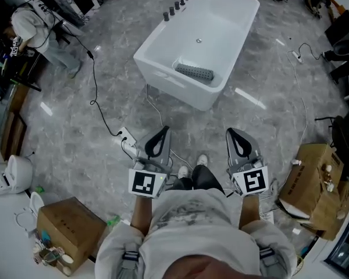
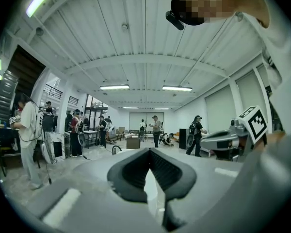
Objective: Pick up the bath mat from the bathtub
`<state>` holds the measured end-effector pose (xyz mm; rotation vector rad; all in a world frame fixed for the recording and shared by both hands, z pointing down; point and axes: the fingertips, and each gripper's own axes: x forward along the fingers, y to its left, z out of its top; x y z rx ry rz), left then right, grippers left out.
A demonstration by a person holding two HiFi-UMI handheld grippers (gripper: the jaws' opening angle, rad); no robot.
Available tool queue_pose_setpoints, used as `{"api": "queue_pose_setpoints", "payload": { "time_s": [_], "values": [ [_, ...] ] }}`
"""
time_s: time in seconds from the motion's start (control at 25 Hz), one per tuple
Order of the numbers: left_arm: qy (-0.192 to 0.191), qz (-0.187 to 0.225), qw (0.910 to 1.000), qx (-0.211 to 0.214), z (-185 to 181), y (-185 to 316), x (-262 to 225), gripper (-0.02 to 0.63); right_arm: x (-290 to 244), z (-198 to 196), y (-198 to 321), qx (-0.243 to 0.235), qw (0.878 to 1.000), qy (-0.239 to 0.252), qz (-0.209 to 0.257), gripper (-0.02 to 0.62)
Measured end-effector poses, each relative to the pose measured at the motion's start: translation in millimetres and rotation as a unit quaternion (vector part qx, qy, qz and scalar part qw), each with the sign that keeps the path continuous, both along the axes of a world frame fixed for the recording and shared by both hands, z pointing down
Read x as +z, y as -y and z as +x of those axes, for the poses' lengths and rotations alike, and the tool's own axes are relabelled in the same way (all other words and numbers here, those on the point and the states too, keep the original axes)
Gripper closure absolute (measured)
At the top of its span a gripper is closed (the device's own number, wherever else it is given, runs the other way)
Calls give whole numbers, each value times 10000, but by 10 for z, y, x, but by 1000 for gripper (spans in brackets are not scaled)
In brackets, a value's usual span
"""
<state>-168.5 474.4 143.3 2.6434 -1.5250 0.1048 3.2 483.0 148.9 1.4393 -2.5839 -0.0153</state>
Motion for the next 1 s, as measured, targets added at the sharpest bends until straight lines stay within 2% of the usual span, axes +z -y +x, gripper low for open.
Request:
{"api": "queue_pose_setpoints", "payload": {
  "time_s": [0.36, 0.56, 0.68, 0.8, 1.0],
  "values": [
    [133, 278, 9989, -359, 305, 458, -264, 603, -200, 308, 580, -426, 9986, 173, 253, 594],
    [245, 484, 9972, -513, 350, 601, -390, 603, -282, 393, 781, -595, 9974, 153, 376, 594],
    [266, 520, 9969, -526, 353, 713, -365, 603, -292, 417, 912, -587, 9973, 215, 377, 594],
    [119, 402, 9978, -505, 365, 838, -339, 603, -312, 421, 1012, -540, 9977, 212, 352, 594],
    [166, 438, 9982, -386, 269, 1202, -302, 603, -267, 314, 1346, -401, 9985, 129, 338, 594]
  ]
}}
